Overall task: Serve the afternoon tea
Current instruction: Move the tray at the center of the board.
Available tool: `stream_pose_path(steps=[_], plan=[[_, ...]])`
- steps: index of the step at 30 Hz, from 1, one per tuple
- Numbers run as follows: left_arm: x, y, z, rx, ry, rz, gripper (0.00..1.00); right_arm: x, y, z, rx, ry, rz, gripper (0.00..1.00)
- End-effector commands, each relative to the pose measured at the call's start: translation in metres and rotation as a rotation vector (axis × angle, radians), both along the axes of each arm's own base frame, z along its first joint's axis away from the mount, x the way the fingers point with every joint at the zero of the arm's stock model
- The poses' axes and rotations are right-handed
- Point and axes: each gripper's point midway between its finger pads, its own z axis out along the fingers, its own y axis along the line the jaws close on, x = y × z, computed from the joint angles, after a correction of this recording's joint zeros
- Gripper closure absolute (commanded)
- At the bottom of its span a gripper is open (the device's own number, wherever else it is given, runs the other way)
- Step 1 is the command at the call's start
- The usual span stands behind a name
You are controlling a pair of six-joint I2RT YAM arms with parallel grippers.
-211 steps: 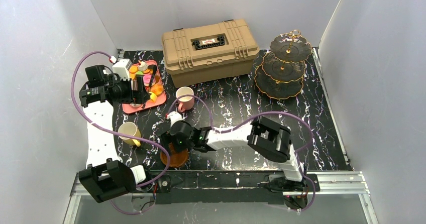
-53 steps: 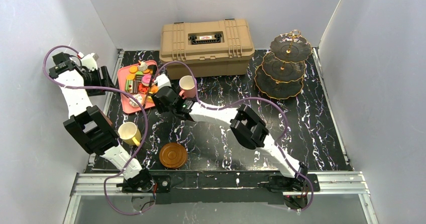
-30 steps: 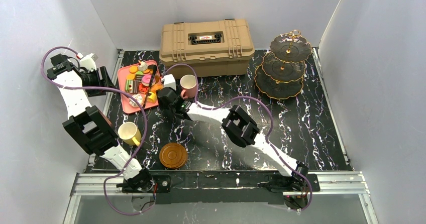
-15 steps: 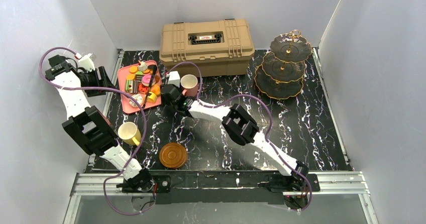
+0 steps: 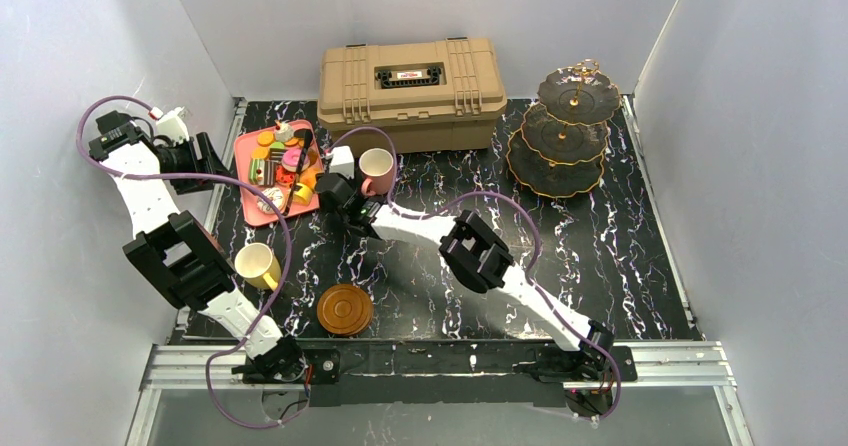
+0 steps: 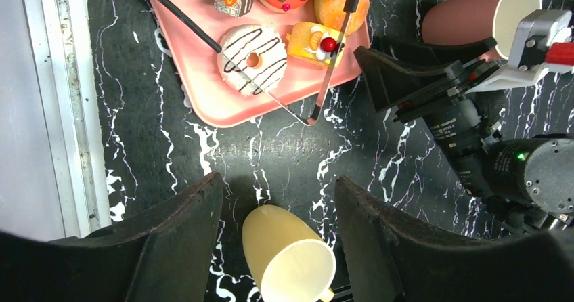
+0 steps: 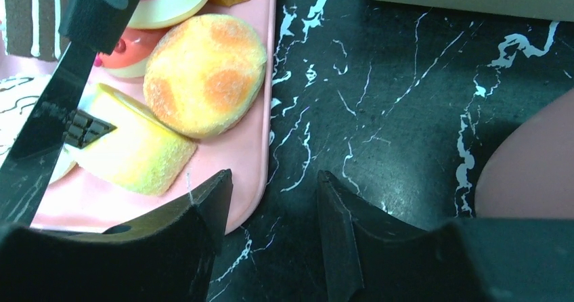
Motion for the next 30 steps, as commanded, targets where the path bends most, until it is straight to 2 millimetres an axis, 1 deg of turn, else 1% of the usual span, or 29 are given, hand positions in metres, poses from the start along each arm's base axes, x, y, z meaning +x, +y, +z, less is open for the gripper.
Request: stream_pose_path(steps=[1,5,8,9,13,16,21,22,23,28,30], plan=[[-0.005,-0.009,0.024,-0.014,-0.046,-0.003,0.41,-0.020,-0.011,-0.034,-0.139,0.040,0.017,0.40],[-0.007,-0.011,0.027,-0.016,-0.051,-0.004,0.41,-0.025,-0.014,-0.040,-0.174,0.046,0.012,0.41],[-0.008,-0.011,0.029,-0.011,-0.056,-0.007,0.41,-0.028,-0.016,-0.045,-0.212,0.042,0.015,0.44],[-0.008,-0.012,0.030,-0.010,-0.056,-0.008,0.41,-0.029,-0.016,-0.046,-0.227,0.037,0.018,0.47],[-0.008,-0.012,0.032,-0.009,-0.059,-0.011,0.41,-0.032,-0.021,-0.043,-0.280,0.013,0.017,0.64],[-0.008,-0.013,0.033,-0.015,-0.062,-0.011,0.41,-0.035,-0.028,-0.041,-0.308,0.010,0.014,0.71],[-0.009,-0.015,0.035,-0.020,-0.066,-0.014,0.41,-0.042,-0.047,-0.035,-0.355,0.023,0.007,0.77],[-0.009,-0.016,0.036,-0.023,-0.069,-0.014,0.41,-0.044,-0.051,-0.032,-0.362,0.023,0.006,0.78],[-0.009,-0.017,0.036,-0.026,-0.069,-0.015,0.41,-0.045,-0.056,-0.024,-0.363,0.018,0.004,0.80],[-0.011,-0.020,0.040,-0.031,-0.080,-0.016,0.41,-0.058,-0.084,-0.010,-0.411,0.003,0.047,0.86],[-0.012,-0.022,0.042,-0.032,-0.085,-0.017,0.41,-0.065,-0.095,-0.007,-0.423,0.000,0.077,0.86]])
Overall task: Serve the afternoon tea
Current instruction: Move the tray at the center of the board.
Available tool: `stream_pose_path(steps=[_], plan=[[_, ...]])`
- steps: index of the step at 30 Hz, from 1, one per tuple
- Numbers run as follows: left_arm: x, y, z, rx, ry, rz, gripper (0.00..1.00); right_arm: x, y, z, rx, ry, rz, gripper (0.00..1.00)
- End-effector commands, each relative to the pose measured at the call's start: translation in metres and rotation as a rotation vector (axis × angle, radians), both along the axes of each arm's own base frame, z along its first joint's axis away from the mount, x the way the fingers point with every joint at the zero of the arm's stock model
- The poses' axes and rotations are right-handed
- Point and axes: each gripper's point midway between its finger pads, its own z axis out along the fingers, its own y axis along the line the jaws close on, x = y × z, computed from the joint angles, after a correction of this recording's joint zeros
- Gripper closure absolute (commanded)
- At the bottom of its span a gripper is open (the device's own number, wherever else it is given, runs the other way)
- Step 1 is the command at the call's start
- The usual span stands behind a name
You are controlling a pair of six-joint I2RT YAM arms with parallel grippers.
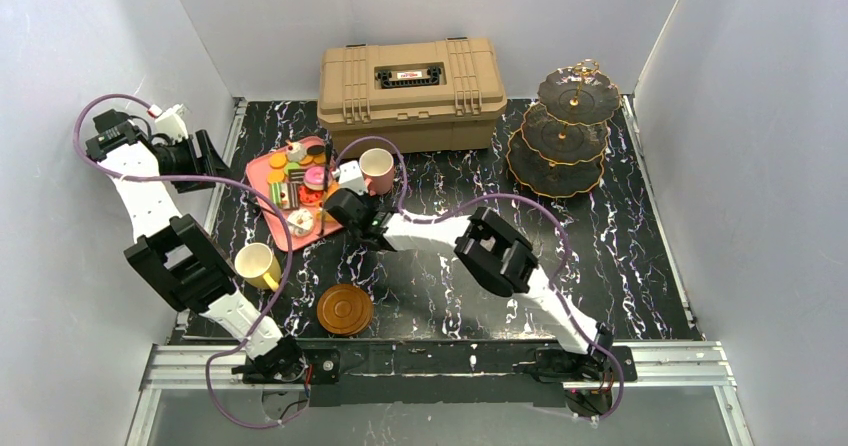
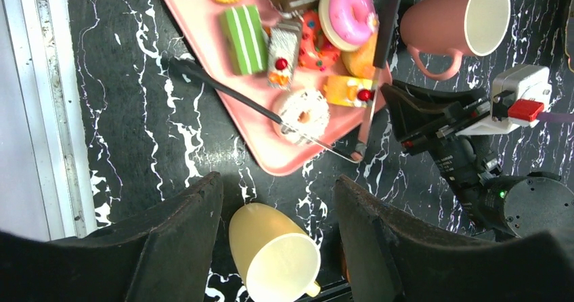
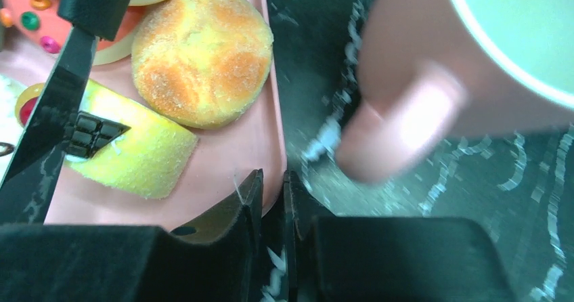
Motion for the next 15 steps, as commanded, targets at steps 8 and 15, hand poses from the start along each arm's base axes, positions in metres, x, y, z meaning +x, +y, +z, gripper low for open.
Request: stream_pose_path(steps=[8,15], plan=[[-0.011,-0.018,0.038,-0.009,-0.090,-0.009,0.41,-0.039,-0.078,-0.002,-0.250,0.016,0.141,0.91],[-0.013,-0.025,0.044,-0.030,-0.107,-0.023,0.42,-0.040,-0.113,0.004,-0.297,0.020,0.117,0.93]])
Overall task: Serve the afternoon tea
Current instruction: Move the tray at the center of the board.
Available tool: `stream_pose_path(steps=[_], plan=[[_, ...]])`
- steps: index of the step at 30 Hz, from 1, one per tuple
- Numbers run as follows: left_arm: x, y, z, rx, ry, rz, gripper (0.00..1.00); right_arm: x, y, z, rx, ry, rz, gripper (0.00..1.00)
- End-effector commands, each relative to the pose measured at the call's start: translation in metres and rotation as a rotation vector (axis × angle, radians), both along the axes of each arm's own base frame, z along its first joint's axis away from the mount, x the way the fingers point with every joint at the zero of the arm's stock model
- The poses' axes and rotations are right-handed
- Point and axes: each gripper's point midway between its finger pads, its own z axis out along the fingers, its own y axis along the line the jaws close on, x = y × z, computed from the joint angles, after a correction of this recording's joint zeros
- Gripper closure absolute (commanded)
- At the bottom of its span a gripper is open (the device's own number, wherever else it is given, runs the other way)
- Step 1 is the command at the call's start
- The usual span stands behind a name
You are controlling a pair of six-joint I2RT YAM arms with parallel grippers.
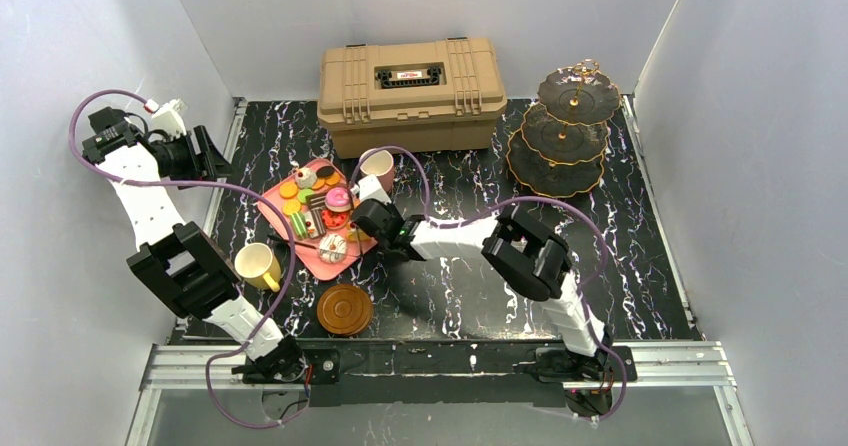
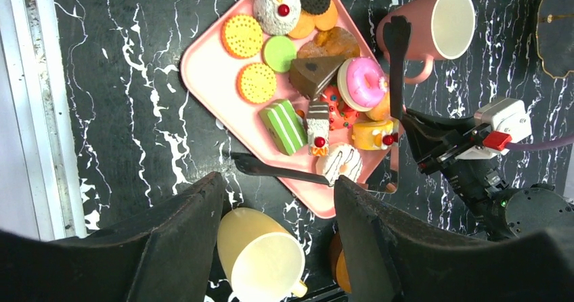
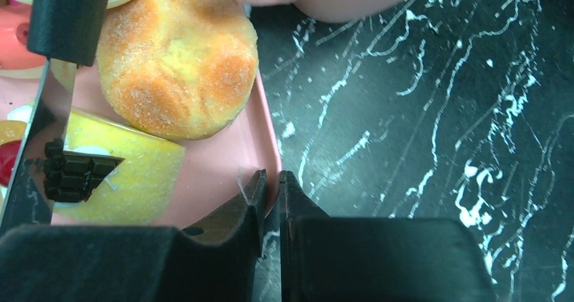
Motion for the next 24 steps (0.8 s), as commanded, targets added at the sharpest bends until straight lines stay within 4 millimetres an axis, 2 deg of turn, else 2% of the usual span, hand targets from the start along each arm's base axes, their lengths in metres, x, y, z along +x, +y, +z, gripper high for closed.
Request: stream_pose_path(steps=[1,8,18,24], plan=[[-0.012,-0.016,0.021,-0.021,-0.042,-0.023,0.42,-0.006,-0.034,0.007,-0.080,0.004,0.005,0.93],[-0.018,-0.025,0.016,-0.025,-0.030,-0.055,0.43,-0.004,-0.090,0.007,-0.069,0.029,-0.107,0.93],[-0.019,-0.032,0.016,-0.012,-0.033,-0.083,0.43,-0.004,-0.147,0.009,-0.086,0.034,-0.211,0.94],[-0.018,-0.034,0.014,-0.017,-0.028,-0.090,0.43,-0.013,-0.198,0.009,-0.080,0.060,-0.350,0.93]])
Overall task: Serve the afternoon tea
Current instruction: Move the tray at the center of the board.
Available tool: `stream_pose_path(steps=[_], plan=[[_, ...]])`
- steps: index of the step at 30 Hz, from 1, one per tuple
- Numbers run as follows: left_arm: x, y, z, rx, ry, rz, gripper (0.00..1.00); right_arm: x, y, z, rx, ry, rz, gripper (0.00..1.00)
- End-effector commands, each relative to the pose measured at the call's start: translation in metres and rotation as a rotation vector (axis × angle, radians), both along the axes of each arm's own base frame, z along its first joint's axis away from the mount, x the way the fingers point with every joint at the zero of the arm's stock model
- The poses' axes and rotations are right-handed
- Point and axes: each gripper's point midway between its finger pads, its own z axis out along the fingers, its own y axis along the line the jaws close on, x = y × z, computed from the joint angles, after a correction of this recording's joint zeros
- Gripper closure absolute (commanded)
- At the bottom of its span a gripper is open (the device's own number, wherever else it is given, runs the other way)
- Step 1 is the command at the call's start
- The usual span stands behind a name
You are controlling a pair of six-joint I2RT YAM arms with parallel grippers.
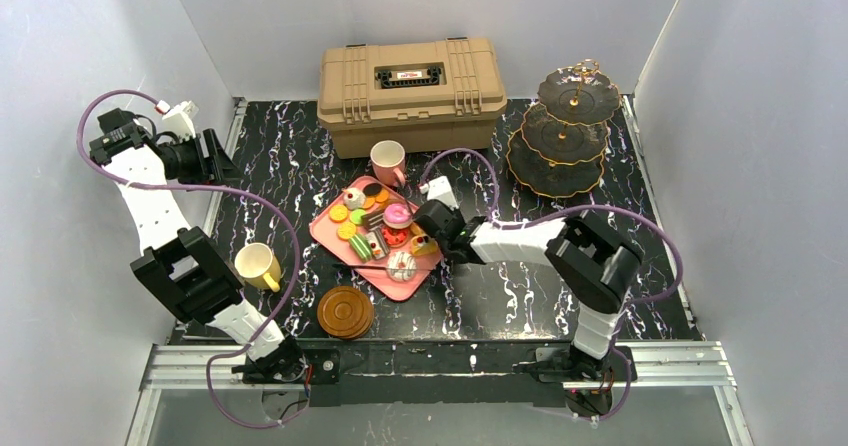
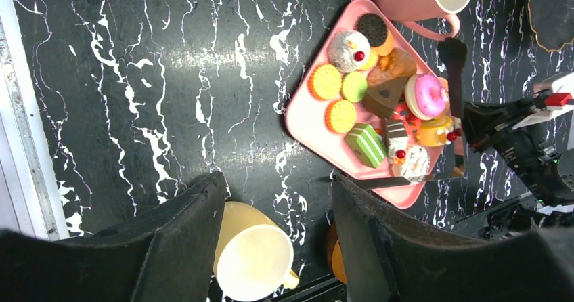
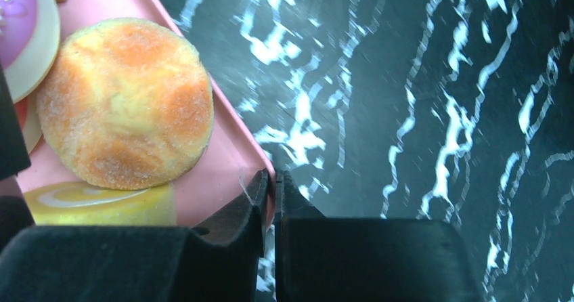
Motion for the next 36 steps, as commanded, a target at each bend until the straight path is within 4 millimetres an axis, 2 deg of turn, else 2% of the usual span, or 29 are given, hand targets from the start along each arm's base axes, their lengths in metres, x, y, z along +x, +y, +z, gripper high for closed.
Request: stream_pose_path(steps=[1,5,11,16,20,23,25,29,34,36], plan=[[-0.008,-0.013,0.014,-0.010,-0.026,-0.025,0.43,0.001,-0.056,0.013,-0.027,-0.019,-0.184,0.93],[-0.007,-0.014,0.014,-0.015,-0.027,-0.026,0.43,-0.006,-0.084,0.017,-0.028,-0.013,-0.286,0.93],[-0.006,-0.016,0.017,-0.010,-0.034,-0.031,0.43,-0.023,-0.144,0.014,-0.106,0.035,-0.470,0.93],[-0.006,-0.017,0.017,-0.013,-0.033,-0.033,0.43,-0.035,-0.190,0.020,-0.080,0.041,-0.592,0.92],[-0.007,-0.020,0.015,-0.014,-0.031,-0.045,0.43,-0.045,-0.227,0.024,-0.072,0.052,-0.681,0.87],[-0.008,-0.024,0.012,-0.011,-0.025,-0.058,0.43,-0.044,-0.231,0.034,0.000,0.049,-0.709,0.82],[-0.009,-0.026,0.011,-0.011,-0.024,-0.067,0.43,-0.043,-0.235,0.044,0.009,0.051,-0.729,0.66],[-0.009,-0.031,0.009,-0.014,-0.021,-0.082,0.43,-0.031,-0.226,0.070,0.041,0.025,-0.694,0.48],[-0.008,-0.032,0.009,-0.014,-0.019,-0.088,0.43,0.001,-0.190,0.115,0.153,-0.028,-0.605,0.41],[-0.008,-0.032,0.008,-0.014,-0.018,-0.088,0.43,0.013,-0.167,0.128,0.179,-0.039,-0.553,0.40]])
